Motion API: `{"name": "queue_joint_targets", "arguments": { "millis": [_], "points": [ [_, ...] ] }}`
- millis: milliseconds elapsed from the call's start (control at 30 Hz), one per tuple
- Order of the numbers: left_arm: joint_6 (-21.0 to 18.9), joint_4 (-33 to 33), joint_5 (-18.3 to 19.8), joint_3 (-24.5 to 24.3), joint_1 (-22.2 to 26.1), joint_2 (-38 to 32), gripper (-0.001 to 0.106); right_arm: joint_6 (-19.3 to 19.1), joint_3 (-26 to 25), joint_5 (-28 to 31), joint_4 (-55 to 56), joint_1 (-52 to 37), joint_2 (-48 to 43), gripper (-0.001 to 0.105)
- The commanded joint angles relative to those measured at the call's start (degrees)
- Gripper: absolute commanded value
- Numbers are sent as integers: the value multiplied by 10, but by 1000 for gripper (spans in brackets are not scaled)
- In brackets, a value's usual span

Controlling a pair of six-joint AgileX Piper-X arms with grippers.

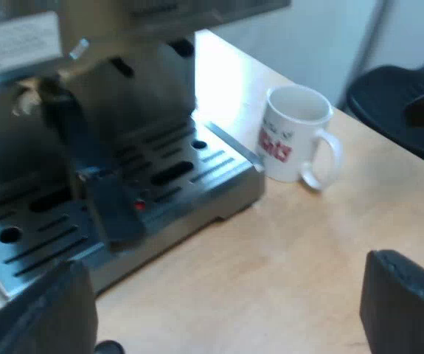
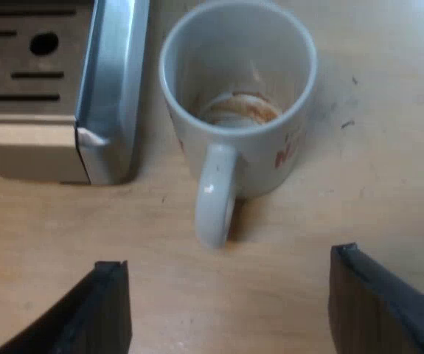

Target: Remove mug from coffee machine

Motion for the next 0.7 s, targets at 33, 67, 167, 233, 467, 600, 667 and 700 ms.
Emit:
{"name": "queue_joint_targets", "arguments": {
  "millis": [33, 67, 167, 233, 467, 600, 667, 700],
  "points": [
    [-7, 1, -20, -8, 0, 0, 87, -2, -25, -4, 5, 1, -3, 59],
    [-7, 4, -25, -13, 0, 0, 87, -2, -33, -2, 4, 0, -2, 59],
    [-7, 18, -34, -25, 2, 12, 87, -11, -51, 11, -8, -1, 6, 59],
    [-7, 22, -35, -27, 4, 15, 87, -17, -56, 18, -17, -1, 16, 59],
    [3, 32, -6, -65, 120, 70, 87, -23, -57, 23, -35, -2, 64, 56],
    [8, 41, 30, -70, 202, 73, 87, -23, -57, 22, -37, -36, 83, 46],
    [7, 47, 30, -70, 217, 72, 87, -23, -57, 22, -37, -65, 85, 44],
    [9, 51, 30, -70, 220, 72, 87, -23, -57, 22, -37, -79, 85, 44]
  ]
}}
